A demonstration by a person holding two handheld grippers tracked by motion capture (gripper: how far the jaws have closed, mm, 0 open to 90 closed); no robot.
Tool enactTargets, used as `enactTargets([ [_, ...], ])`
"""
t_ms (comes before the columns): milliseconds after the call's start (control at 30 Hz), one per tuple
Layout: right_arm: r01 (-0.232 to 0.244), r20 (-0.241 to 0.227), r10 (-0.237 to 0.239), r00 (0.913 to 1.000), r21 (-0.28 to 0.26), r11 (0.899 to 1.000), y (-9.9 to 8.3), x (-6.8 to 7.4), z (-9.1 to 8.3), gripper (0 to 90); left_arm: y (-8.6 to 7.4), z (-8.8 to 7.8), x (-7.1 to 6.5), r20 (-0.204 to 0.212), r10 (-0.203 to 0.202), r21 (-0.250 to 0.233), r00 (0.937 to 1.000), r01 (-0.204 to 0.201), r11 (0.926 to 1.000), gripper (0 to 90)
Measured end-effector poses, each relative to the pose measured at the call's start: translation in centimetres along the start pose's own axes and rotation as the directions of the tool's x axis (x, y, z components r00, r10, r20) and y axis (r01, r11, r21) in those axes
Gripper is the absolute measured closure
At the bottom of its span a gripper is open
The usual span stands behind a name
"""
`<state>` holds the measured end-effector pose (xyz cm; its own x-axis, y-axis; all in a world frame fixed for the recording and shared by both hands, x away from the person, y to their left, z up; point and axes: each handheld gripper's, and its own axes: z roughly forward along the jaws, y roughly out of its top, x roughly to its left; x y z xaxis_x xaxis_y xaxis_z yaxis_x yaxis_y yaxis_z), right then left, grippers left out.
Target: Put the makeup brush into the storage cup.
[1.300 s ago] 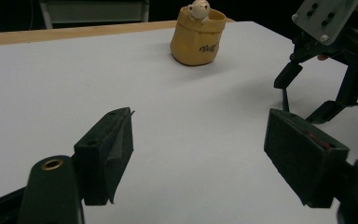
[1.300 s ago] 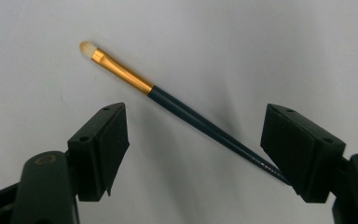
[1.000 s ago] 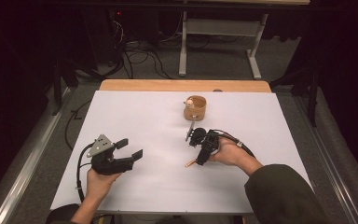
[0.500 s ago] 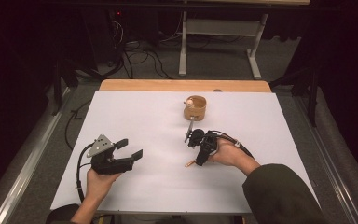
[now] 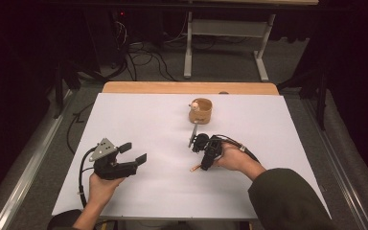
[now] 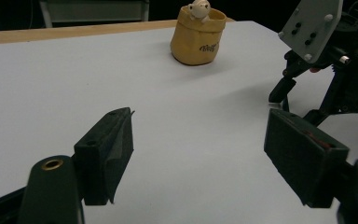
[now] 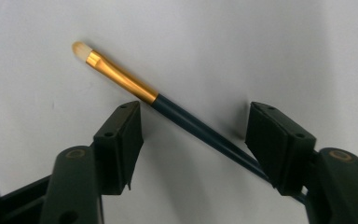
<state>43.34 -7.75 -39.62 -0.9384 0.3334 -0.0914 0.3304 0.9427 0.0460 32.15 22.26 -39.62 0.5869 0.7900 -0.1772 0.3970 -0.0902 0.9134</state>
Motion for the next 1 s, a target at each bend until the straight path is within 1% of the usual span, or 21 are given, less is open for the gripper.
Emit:
enactTargets([
  [167,-0.023,-0.035,0.023,0.9991,-0.002,1.0,-0.13,-0.1,-0.03,47.1,-0.01,-0.01,-0.01,-0.001,-0.001,0.0,1.0,0.001,1.0,24.4],
  [333,-0.031,-0.037,0.031,0.9988,0.001,1.0,-0.09,-0.09,-0.04,49.9,-0.01,0.0,0.04,-0.002,-0.004,0.0,1.0,0.004,1.0,24.4],
  [400,-0.045,-0.042,0.046,0.9981,0.007,0.999,-0.1,-0.2,-0.13,53.6,-0.01,0.02,0.04,-0.002,-0.002,0.001,1.0,0.002,1.0,24.4],
  [533,-0.052,-0.04,0.052,0.9978,-0.001,0.999,-0.14,-0.21,-0.09,56.8,-0.04,-0.02,0.03,-0.003,-0.001,0.002,1.0,0.001,1.0,24.4],
  [633,-0.053,-0.043,0.054,0.9976,0.013,0.998,-0.09,-0.14,-0.21,62.8,-0.07,-0.13,0.06,-0.004,-0.009,-0.002,1.0,0.009,1.0,24.4],
  [667,-0.053,-0.043,0.054,0.9976,0.013,0.998,-0.09,-0.14,-0.21,62.8,-0.05,-0.13,0.06,-0.004,-0.01,-0.005,0.9999,0.01,0.9999,24.4],
  [700,-0.056,-0.044,0.057,0.9974,0.015,0.998,-0.08,-0.13,-0.2,65.3,-0.04,-0.04,0.02,-0.004,-0.003,0.0,1.0,0.003,1.0,24.4],
  [900,-0.058,-0.044,0.058,0.9973,0.017,0.998,-0.12,-0.12,-0.21,69.5,-0.04,0.01,0.0,-0.004,-0.002,0.003,1.0,0.002,1.0,24.4],
  [1000,-0.057,-0.045,0.058,0.9973,0.025,0.998,-0.09,-0.08,-0.26,72.4,-0.04,-0.06,0.01,-0.004,-0.003,0.0,1.0,0.003,1.0,24.4],
])
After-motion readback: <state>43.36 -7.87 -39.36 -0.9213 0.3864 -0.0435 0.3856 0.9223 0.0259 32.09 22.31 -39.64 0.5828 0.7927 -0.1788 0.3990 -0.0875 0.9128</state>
